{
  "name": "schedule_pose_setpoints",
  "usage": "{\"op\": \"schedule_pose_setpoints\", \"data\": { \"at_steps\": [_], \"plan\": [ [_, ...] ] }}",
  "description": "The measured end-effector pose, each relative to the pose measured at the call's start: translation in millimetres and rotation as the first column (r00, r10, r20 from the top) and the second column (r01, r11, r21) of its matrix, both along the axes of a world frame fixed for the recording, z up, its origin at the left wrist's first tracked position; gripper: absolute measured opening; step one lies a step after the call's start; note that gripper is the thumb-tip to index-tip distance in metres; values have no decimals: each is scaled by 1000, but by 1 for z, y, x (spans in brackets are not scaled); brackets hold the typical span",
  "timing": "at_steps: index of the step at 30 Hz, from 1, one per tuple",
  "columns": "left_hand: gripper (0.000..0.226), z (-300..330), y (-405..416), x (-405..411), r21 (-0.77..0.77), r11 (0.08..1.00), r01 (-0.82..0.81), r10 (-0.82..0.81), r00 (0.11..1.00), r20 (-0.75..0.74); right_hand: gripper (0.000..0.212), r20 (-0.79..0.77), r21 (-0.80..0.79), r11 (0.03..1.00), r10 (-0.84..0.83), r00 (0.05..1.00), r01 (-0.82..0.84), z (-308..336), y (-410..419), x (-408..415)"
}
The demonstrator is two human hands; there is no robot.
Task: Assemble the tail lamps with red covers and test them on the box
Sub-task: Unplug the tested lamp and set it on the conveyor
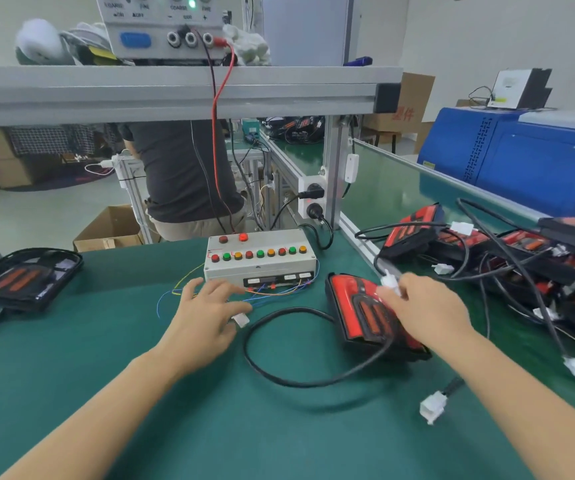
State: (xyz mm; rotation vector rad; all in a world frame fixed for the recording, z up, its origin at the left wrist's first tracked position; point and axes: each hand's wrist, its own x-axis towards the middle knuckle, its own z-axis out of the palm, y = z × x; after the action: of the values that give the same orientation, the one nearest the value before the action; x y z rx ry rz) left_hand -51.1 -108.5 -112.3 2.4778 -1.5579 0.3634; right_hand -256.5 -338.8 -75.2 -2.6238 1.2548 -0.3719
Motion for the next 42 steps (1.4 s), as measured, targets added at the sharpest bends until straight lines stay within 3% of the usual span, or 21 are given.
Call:
{"op": "schedule_pose_setpoints", "data": {
  "at_steps": [3,7,9,12,17,19,21,23,25,27,30,35,37,42],
  "plan": [
    [26,2,-4,-23,-111,985,129,-119,988,95,41,-70,141,989,-43,997,52,-23,-11,-7],
    [20,-6,-10,-43,-15,962,274,-261,932,252,47,13,351,936,-33,999,27,-28,-18,-10],
    [23,-15,-10,-43,-18,962,273,-260,930,260,48,110,529,848,-80,991,10,-27,-20,-13],
    [34,-27,-10,-39,-43,965,259,-241,940,243,49,170,770,637,-179,969,-17,-23,-17,-16],
    [30,-40,-15,-31,-126,944,305,-255,916,310,72,258,892,432,-248,934,-132,-26,-8,-8],
    [29,-43,-15,-30,-157,947,279,-211,913,349,75,306,897,399,-254,918,-189,-26,-3,-6],
    [37,-43,-14,-30,-182,959,218,-146,928,342,79,327,874,446,-245,913,-194,-24,0,-9],
    [45,-40,-11,-30,-196,969,150,-82,945,316,63,390,829,513,-247,887,-222,-15,-3,-15],
    [46,-36,-9,-30,-185,974,132,-72,951,302,32,541,777,522,-267,798,-352,1,-10,-21],
    [45,-34,-8,-29,-161,979,127,-78,957,280,22,664,714,531,-309,681,-455,23,-20,-27],
    [46,-31,-9,-30,-136,986,97,-66,974,217,28,759,635,614,-388,522,-467,57,-41,-38],
    [44,-31,-13,-29,-117,982,145,-131,984,121,42,809,582,771,-518,277,-259,95,-94,-49],
    [47,-31,-14,-30,-140,976,168,-149,979,137,52,793,595,789,-545,272,-155,101,-116,-49],
    [45,-24,-18,-37,-172,968,182,-163,979,121,37,771,566,824,-541,336,30,86,-151,-32]
  ]
}}
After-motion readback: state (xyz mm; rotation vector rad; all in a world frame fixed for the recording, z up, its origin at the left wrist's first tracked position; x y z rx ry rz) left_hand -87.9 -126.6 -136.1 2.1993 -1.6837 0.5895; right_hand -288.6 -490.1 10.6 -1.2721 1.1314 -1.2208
